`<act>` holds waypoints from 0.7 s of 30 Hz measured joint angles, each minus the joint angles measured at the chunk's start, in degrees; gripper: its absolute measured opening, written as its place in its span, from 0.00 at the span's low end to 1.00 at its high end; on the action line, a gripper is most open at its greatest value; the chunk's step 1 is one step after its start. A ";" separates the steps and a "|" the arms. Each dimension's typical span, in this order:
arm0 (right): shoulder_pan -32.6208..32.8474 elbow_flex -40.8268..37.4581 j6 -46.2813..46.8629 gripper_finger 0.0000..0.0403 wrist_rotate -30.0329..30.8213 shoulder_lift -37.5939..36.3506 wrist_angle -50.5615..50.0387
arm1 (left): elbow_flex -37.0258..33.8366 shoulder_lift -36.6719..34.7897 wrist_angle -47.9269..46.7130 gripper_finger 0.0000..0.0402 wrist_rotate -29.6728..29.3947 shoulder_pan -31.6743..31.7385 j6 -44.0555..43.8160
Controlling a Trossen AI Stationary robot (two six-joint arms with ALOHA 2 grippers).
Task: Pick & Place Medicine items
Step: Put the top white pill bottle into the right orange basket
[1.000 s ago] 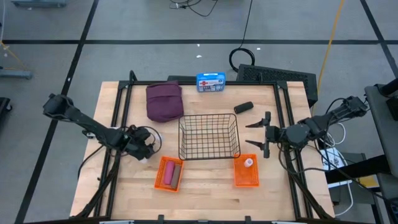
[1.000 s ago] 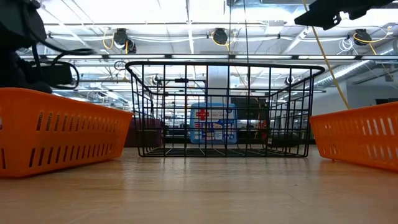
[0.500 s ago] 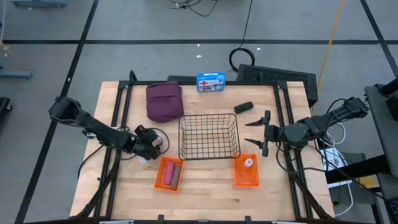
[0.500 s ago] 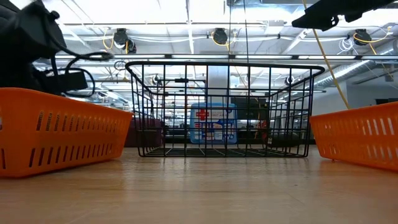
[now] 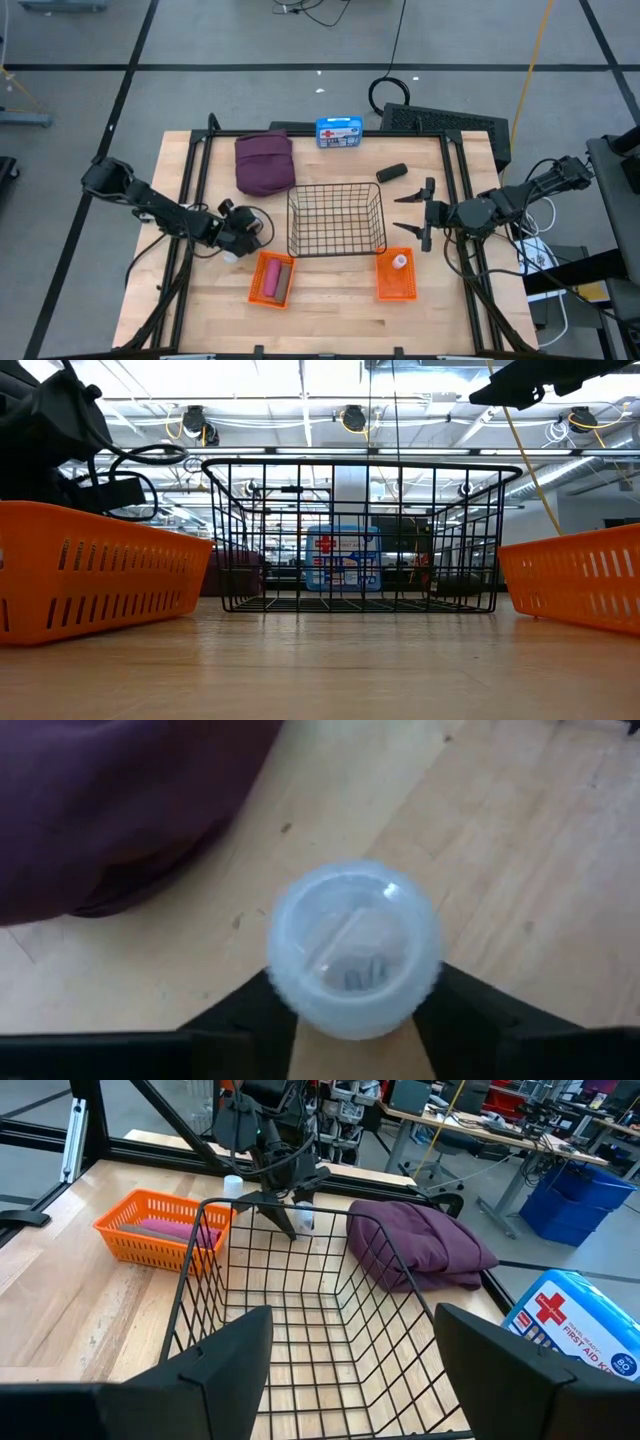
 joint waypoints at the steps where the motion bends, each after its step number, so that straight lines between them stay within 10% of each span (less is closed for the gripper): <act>1: 0.00 0.00 0.00 0.66 0.00 0.00 0.00 | 0.01 -0.02 0.02 0.41 0.05 0.09 0.15; 13: 0.00 0.00 0.37 0.66 0.00 -0.02 0.02 | 13.68 -7.35 -7.87 0.34 4.38 5.15 8.23; 21: 0.00 0.00 0.42 0.66 0.00 -0.02 0.14 | 34.03 -6.59 -3.81 0.34 4.14 8.93 32.98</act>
